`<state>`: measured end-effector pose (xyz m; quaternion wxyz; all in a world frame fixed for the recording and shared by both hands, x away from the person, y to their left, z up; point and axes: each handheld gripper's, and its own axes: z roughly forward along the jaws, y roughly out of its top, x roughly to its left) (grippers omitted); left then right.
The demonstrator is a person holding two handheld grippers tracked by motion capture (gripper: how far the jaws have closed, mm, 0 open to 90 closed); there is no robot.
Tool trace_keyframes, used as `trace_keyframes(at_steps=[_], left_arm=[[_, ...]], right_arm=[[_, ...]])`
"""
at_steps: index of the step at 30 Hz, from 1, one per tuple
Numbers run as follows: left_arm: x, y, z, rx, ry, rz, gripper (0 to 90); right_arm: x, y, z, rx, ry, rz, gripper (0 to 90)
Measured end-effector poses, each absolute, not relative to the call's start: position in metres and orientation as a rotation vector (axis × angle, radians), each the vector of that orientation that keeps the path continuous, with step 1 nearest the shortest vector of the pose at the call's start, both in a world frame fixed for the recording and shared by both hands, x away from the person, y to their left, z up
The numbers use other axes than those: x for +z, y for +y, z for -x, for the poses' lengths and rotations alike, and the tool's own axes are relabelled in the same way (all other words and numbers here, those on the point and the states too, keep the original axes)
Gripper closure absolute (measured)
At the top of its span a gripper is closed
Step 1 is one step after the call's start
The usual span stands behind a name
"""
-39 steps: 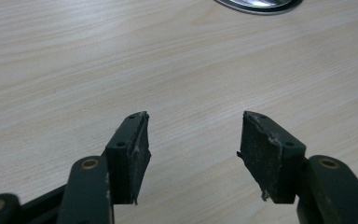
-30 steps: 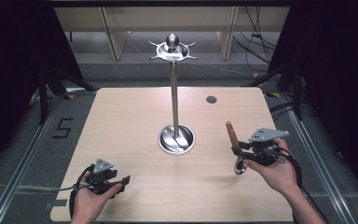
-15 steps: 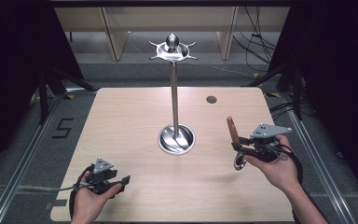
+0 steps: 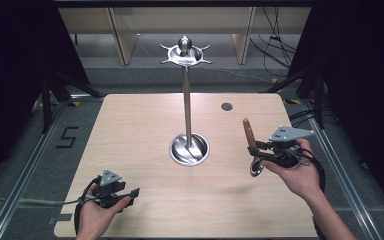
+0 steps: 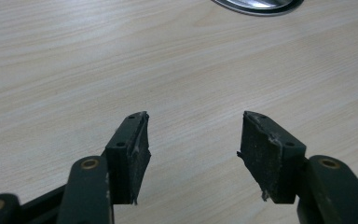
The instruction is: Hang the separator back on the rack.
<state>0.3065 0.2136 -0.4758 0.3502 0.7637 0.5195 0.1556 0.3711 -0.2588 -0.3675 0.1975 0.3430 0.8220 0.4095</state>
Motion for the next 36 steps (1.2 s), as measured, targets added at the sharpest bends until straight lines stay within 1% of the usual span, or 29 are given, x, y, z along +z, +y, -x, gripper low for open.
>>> trace_keyframes(at_steps=[7,8,12,13,24,25,27,28,31,32,35,36], left_arm=[[-0.476,0.214,-0.306,0.403,1.345,-1.980,41.2],[-0.474,0.217,-0.306,0.400,1.325,-2.034,41.2],[-0.474,0.217,-0.306,0.404,1.326,-2.036,41.2],[-0.475,0.214,-0.306,0.415,1.348,-1.982,41.1],[-0.475,0.214,-0.306,0.411,1.350,-1.979,41.2],[-0.474,0.217,-0.306,0.406,1.332,-2.027,41.2],[-0.475,0.216,-0.306,0.416,1.341,-1.998,41.2],[-0.476,0.213,-0.306,0.431,1.354,-1.959,41.2],[-0.476,0.213,-0.306,0.431,1.352,-1.960,41.3],[-0.475,0.215,-0.306,0.409,1.349,-1.979,41.3],[-0.475,0.215,-0.306,0.418,1.348,-1.976,41.3],[-0.474,0.217,-0.306,0.426,1.333,-2.016,41.3]], right_arm=[[-0.361,-0.257,-0.376,1.148,2.302,-0.919,69.1],[-0.360,-0.257,-0.375,1.143,2.303,-0.929,69.1],[-0.357,-0.255,-0.378,1.152,2.284,-0.896,69.1],[-0.355,-0.255,-0.376,1.144,2.310,-0.920,69.1],[-0.350,-0.253,-0.382,1.185,2.292,-0.878,69.1],[-0.349,-0.253,-0.383,1.188,2.305,-0.879,69.1],[-0.348,-0.254,-0.384,1.203,2.303,-0.879,69.1],[-0.348,-0.253,-0.385,1.215,2.293,-0.879,69.1],[-0.346,-0.254,-0.388,1.232,2.292,-0.843,69.0],[-0.346,-0.254,-0.388,1.245,2.292,-0.846,69.1],[-0.345,-0.254,-0.390,1.264,2.297,-0.824,69.0],[-0.346,-0.253,-0.391,1.286,2.284,-0.828,69.1]])
